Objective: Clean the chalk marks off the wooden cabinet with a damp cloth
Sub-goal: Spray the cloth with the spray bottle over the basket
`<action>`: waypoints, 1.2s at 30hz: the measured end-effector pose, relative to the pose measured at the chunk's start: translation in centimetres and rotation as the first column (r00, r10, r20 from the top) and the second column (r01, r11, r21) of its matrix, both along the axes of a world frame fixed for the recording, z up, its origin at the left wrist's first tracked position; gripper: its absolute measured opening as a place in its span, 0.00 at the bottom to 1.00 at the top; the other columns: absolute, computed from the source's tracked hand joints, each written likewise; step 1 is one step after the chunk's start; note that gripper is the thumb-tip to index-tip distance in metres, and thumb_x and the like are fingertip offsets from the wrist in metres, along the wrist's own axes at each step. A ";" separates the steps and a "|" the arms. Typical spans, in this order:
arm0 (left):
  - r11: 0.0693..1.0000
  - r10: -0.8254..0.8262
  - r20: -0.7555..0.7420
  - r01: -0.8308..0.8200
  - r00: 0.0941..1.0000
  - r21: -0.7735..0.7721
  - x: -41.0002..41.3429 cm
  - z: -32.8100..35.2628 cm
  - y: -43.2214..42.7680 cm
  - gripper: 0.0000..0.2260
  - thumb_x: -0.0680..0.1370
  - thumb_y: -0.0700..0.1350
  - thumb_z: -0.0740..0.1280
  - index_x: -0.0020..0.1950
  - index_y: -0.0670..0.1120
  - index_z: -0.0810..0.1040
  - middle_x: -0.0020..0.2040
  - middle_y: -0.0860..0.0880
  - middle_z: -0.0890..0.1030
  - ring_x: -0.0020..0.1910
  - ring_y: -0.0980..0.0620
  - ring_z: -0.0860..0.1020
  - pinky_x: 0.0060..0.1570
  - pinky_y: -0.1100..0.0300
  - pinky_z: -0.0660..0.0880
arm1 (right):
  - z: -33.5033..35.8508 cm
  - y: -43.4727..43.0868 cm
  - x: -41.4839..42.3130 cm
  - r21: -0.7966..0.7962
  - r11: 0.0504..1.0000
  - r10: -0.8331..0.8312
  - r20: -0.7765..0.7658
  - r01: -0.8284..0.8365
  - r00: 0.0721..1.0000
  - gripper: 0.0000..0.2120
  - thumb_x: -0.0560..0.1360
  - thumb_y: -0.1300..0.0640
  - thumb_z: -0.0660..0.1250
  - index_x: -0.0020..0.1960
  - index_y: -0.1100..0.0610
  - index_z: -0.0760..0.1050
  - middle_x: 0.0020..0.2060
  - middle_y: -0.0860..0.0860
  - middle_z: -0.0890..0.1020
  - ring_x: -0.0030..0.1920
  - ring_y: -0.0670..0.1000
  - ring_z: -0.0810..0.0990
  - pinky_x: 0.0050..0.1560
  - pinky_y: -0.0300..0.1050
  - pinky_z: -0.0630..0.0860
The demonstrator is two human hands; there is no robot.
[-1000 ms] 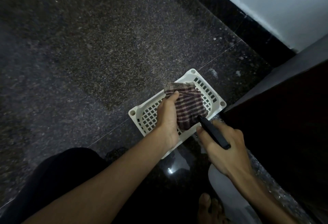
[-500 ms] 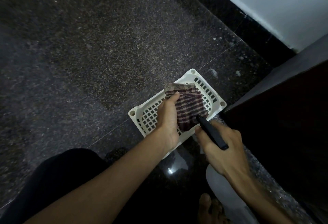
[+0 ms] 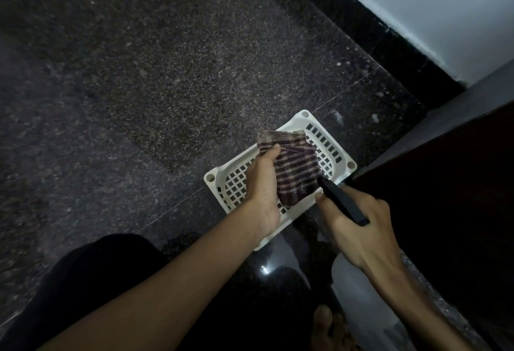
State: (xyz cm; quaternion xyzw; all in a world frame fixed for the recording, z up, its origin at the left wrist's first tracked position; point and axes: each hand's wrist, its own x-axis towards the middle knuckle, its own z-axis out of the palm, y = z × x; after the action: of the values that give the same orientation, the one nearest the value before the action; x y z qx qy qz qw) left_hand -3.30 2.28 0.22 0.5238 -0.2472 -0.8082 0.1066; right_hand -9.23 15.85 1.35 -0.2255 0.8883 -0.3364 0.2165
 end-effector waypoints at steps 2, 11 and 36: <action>1.000 0.001 0.001 -0.001 1.000 0.001 0.1 0.0 -0.1 0.13 0.81 0.53 0.64 0.58 0.48 0.82 0.51 0.49 0.86 0.50 0.51 0.83 0.42 0.58 0.76 | 0.0 0.0 0.2 -0.007 1.000 0.022 -0.029 -0.022 0.999 0.19 0.75 0.48 0.68 0.32 0.60 0.72 0.24 0.53 0.76 0.26 0.52 0.76 0.29 0.51 0.72; 1.000 0.014 -0.014 -0.014 1.000 -0.002 0.3 0.1 -0.3 0.15 0.81 0.54 0.64 0.61 0.47 0.81 0.52 0.48 0.86 0.50 0.51 0.83 0.41 0.59 0.76 | -0.4 0.1 1.2 -0.010 1.000 0.027 -0.008 -0.027 1.000 0.21 0.74 0.54 0.70 0.29 0.65 0.68 0.23 0.58 0.74 0.23 0.51 0.71 0.25 0.44 0.64; 1.000 0.005 -0.004 -0.005 1.000 -0.015 0.5 0.1 -0.3 0.14 0.81 0.53 0.63 0.61 0.47 0.80 0.54 0.47 0.85 0.51 0.49 0.83 0.41 0.58 0.76 | 0.2 -0.1 1.5 -0.049 0.998 0.037 -0.032 -0.038 0.999 0.19 0.75 0.51 0.69 0.31 0.61 0.71 0.23 0.55 0.76 0.26 0.53 0.75 0.29 0.51 0.70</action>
State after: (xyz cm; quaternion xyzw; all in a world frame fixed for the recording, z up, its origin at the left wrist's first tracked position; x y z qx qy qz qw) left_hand -2.75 1.98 0.37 0.5220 -0.2517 -0.8071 0.1128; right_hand -7.71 15.73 1.52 -0.2527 0.8786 -0.3505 0.2034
